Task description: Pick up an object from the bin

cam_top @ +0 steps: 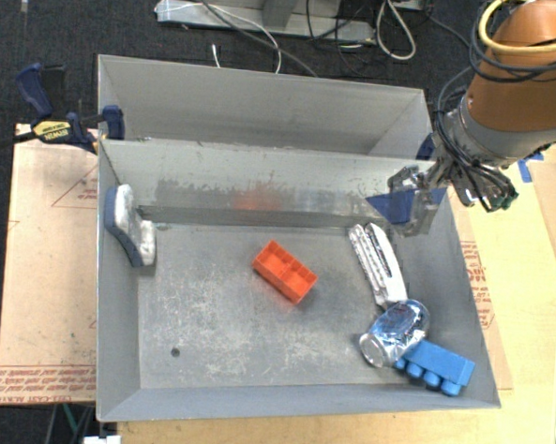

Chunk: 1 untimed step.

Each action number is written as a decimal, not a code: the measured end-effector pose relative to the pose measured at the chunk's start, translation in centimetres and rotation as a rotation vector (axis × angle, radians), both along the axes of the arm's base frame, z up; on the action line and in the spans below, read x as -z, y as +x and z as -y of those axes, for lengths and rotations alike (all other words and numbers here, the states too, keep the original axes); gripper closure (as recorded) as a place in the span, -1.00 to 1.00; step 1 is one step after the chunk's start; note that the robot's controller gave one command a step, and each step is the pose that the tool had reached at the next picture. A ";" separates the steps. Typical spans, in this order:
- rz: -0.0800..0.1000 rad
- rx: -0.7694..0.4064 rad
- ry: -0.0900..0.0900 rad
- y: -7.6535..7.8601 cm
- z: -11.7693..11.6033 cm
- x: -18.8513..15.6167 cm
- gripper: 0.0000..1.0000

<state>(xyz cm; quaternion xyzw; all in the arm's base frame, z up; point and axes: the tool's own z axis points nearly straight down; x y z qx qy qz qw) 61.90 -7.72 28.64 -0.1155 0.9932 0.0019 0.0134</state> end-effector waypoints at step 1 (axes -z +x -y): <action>-0.027 0.108 0.003 -2.0 1.1 10.4 1.00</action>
Offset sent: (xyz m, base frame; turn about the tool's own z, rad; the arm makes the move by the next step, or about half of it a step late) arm -0.0037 0.0089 -0.0715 0.0728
